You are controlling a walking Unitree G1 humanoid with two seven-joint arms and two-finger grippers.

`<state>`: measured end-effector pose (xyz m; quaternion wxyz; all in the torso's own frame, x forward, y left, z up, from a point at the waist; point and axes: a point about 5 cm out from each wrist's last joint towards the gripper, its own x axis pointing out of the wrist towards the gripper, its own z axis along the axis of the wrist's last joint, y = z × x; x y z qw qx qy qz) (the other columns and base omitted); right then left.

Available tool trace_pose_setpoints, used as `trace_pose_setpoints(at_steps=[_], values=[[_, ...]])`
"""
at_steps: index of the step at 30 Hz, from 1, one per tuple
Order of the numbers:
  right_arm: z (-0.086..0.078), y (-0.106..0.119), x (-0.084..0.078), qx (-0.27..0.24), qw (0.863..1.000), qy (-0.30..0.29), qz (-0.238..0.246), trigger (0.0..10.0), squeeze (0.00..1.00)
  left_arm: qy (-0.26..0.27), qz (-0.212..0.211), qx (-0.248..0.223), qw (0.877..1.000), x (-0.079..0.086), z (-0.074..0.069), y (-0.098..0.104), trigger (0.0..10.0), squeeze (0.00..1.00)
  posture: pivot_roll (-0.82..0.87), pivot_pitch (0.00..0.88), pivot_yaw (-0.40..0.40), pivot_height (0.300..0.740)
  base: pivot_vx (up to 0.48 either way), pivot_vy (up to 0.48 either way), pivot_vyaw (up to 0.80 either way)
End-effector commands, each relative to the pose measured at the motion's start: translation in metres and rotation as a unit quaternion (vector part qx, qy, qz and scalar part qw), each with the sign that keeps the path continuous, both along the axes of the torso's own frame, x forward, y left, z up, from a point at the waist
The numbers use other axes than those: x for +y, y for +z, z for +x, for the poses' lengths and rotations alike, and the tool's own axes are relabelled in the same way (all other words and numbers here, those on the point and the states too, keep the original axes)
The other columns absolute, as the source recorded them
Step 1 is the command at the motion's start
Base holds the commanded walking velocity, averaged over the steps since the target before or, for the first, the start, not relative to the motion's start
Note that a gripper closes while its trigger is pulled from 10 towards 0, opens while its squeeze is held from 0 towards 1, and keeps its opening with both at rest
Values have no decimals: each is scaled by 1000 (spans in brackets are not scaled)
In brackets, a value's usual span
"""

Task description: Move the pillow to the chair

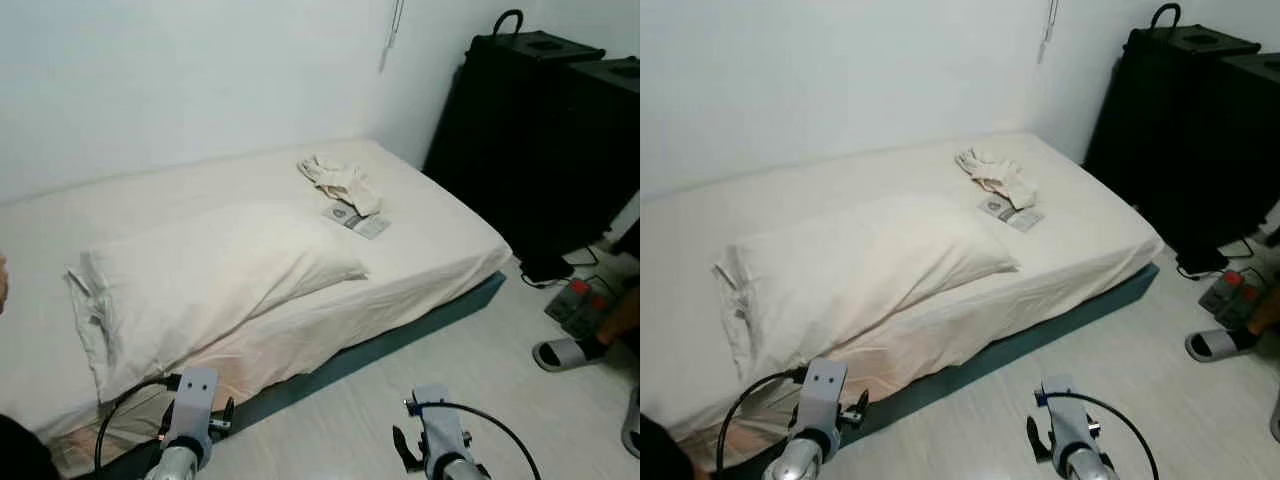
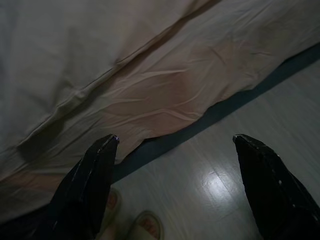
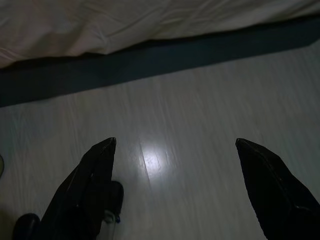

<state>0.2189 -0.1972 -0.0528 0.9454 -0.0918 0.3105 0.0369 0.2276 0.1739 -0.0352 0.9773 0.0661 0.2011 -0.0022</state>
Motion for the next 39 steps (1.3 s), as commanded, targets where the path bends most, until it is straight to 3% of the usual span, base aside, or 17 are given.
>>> trace_pose_setpoints(at_steps=[1,12,39], values=[[-1,0,-1,-3,1000,-6,1,10000,0,7,-6,3,1000,0,-3,-2,10000,0,-2,33,-28,740,0,0,0],[2,2,0,-17,1000,-6,2,10000,0,-14,-19,-17,1000,-6,-1,2,10000,0,-6,38,-26,740,25,0,0],[3,4,-1,-25,1000,0,-2,10000,0,-20,-32,-27,999,-9,-2,3,10000,0,-8,45,-36,740,412,0,0]])
